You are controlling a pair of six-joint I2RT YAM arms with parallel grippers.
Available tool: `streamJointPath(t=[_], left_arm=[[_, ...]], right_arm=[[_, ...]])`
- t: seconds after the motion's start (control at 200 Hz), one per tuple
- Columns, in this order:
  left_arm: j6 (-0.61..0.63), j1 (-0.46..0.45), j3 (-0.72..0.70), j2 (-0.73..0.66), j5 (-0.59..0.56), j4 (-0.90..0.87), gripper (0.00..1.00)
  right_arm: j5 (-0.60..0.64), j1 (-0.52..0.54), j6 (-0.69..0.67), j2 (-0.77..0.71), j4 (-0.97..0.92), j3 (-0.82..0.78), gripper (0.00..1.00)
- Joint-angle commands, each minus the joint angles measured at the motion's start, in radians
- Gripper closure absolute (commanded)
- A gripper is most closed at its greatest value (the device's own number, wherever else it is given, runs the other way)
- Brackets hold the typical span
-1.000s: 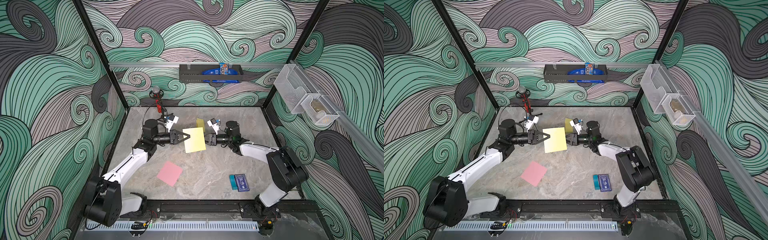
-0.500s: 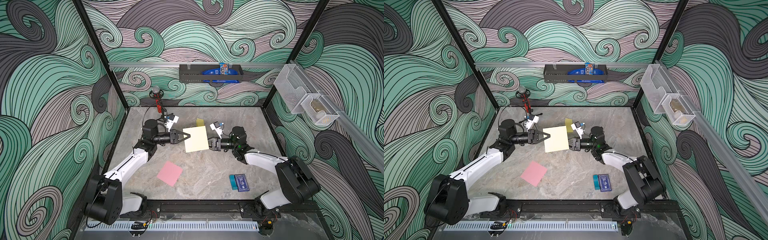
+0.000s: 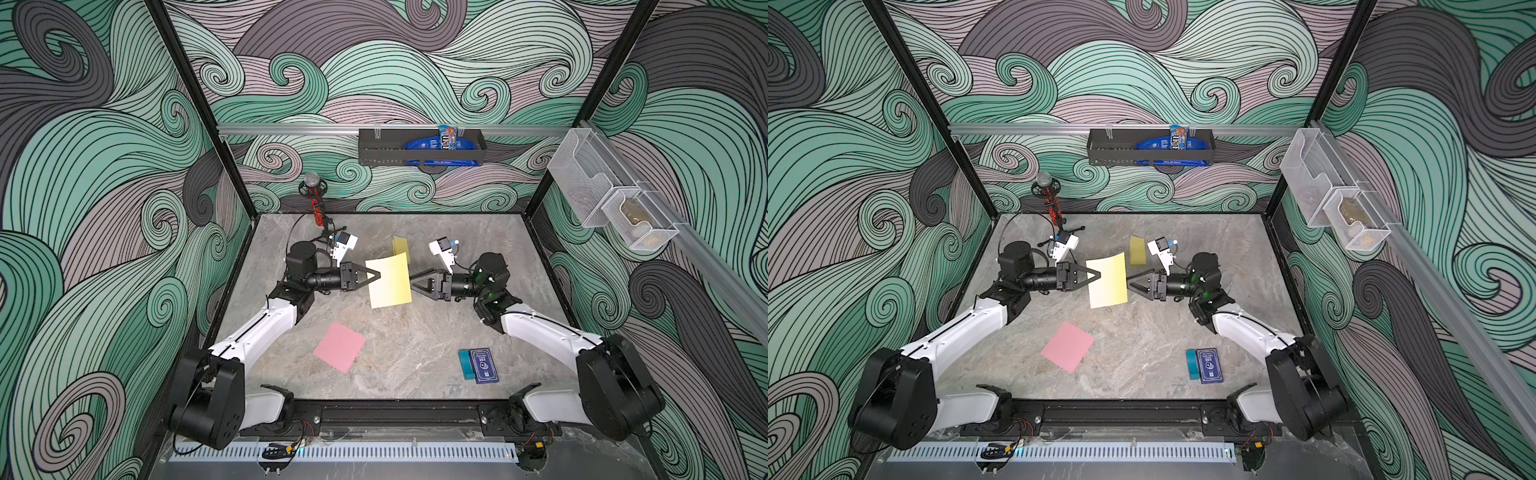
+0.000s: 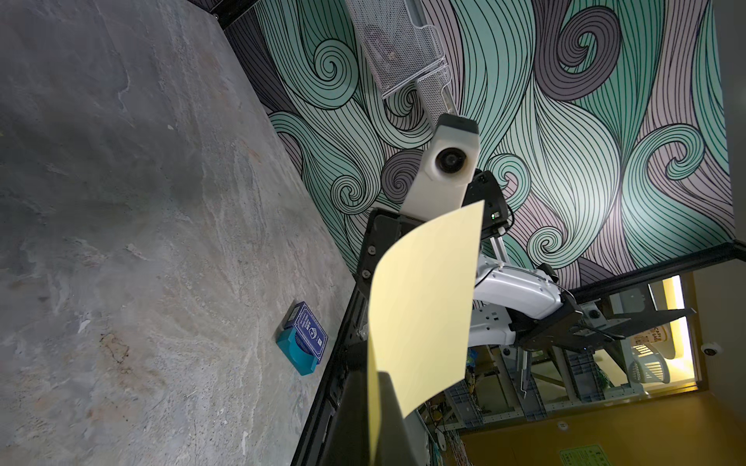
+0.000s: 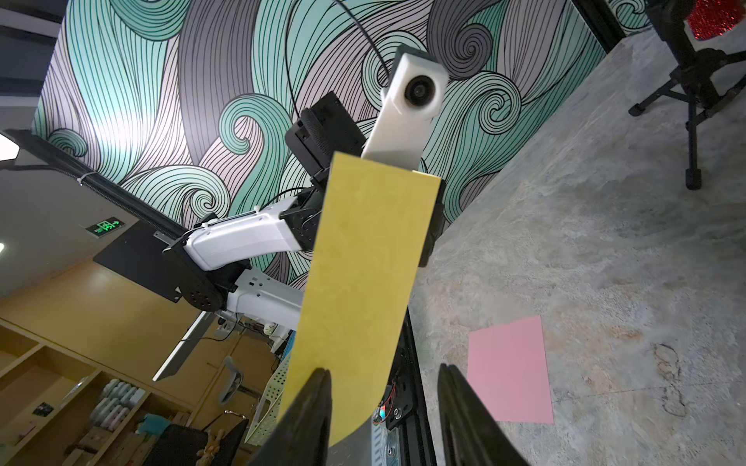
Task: Fold the square paper along the opposite sides
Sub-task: Fold the paper.
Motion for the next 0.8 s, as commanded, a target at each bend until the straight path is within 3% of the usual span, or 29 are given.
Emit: streamJointPath(t=[0.0,0.53,0.796], left_arm=[[0.015,0.008,0.023,0.01,0.01,0.0,1.0],[-0.034,0.008,0.019,0.007,0.029,0.046,1.0],[-0.048,0.008,0.019,0.003,0.034,0.062,1.0]], right_arm=[[0.023,0.031,0.059,-0.009,0.089,-0.011,0.45],[0.043,0.141,-0.039,0.119,0.014,0.09,0.34],[0.01,0.18,-0.005,0.18,0.094,0.122,0.37]])
